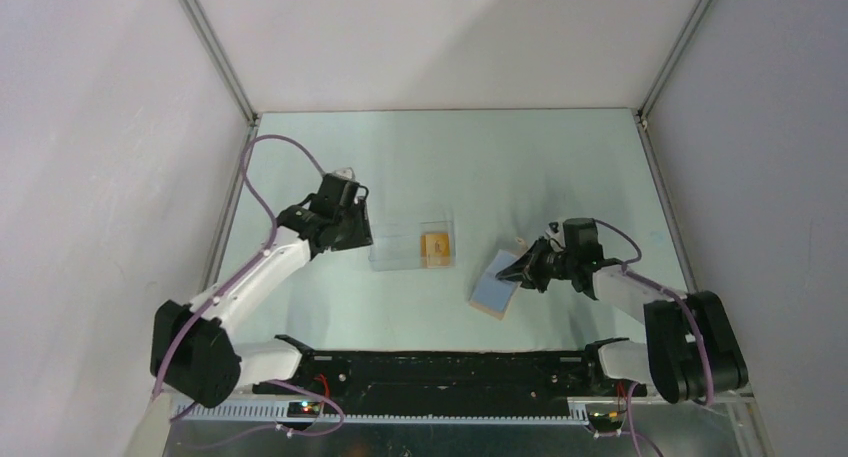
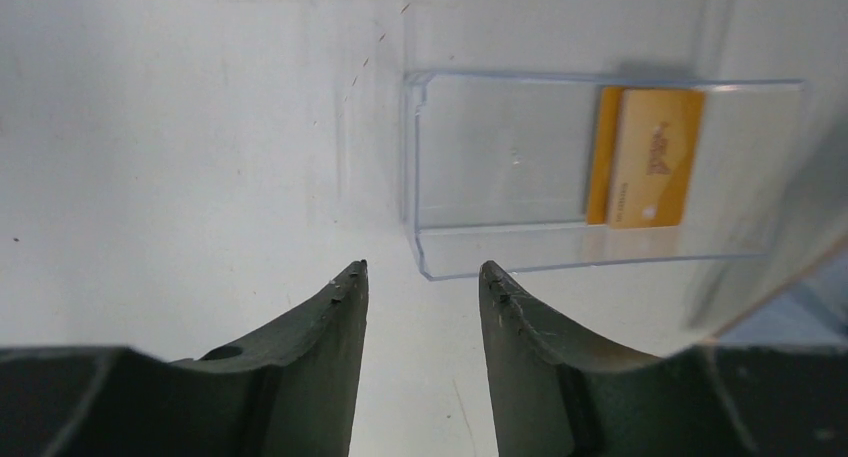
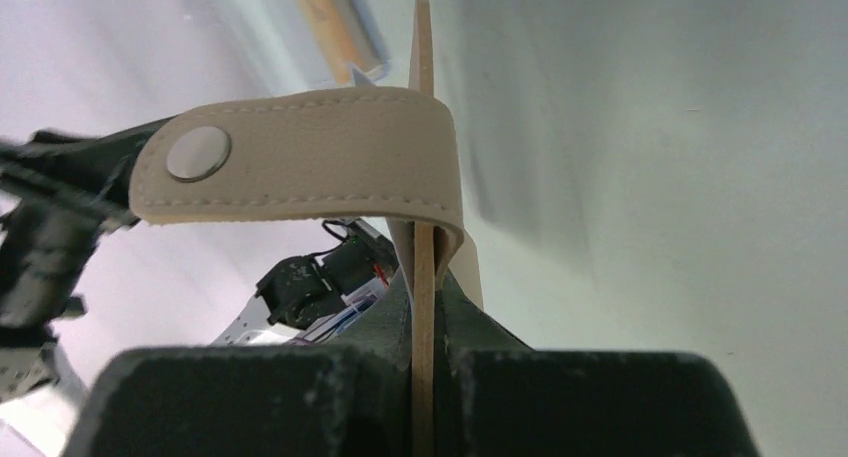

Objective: Put the credit cards into the card holder
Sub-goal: Place the card holder at the center of the board.

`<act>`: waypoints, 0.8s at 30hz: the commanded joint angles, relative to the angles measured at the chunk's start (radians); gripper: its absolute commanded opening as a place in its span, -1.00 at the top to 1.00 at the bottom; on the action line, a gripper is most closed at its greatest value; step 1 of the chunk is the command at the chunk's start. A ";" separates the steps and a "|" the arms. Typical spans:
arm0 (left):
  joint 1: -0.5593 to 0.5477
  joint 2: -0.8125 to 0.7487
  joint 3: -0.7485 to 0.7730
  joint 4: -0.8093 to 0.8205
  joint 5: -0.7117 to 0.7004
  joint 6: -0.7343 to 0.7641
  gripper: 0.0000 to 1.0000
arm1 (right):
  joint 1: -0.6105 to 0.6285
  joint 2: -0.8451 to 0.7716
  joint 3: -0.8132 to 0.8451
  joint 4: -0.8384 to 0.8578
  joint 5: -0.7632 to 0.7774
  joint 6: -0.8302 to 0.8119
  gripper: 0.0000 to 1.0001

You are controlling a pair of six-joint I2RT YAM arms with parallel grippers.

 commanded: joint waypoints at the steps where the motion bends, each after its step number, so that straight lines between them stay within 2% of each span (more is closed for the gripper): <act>1: -0.003 -0.098 0.069 -0.011 0.012 0.025 0.00 | 0.024 0.096 0.046 -0.040 0.040 -0.018 1.00; 3: -0.003 -0.122 0.083 -0.011 0.031 0.026 -0.01 | 0.030 0.121 0.070 -0.093 0.066 -0.029 0.96; 5: -0.003 -0.147 0.094 -0.012 0.047 0.022 -0.02 | 0.031 0.133 0.082 -0.124 0.082 -0.036 0.73; 7: -0.004 -0.166 0.103 -0.012 0.065 0.015 -0.03 | 0.027 0.125 0.085 -0.154 0.098 -0.041 0.28; 8: -0.005 -0.176 0.107 -0.012 0.075 0.012 -0.03 | 0.026 0.119 0.086 -0.181 0.106 -0.044 0.17; 9: -0.007 -0.183 0.109 -0.013 0.078 0.009 -0.04 | 0.021 0.103 0.088 -0.198 0.124 -0.050 -0.08; 11: -0.014 -0.189 0.108 -0.013 0.087 0.005 -0.05 | 0.013 0.073 0.090 -0.256 0.155 -0.065 -0.40; 13: -0.025 -0.191 0.106 -0.013 0.093 0.004 -0.07 | 0.002 0.041 0.090 -0.337 0.182 -0.087 -0.61; 17: -0.065 -0.181 0.098 -0.014 0.096 -0.005 -0.10 | -0.029 -0.033 0.091 -0.460 0.247 -0.132 -0.80; 19: -0.099 -0.170 0.095 -0.014 0.095 -0.015 -0.11 | -0.049 -0.081 0.093 -0.521 0.298 -0.147 -0.96; 24: -0.197 -0.125 0.088 -0.010 0.122 -0.091 -0.13 | -0.069 -0.171 0.189 -0.673 0.500 -0.234 -0.99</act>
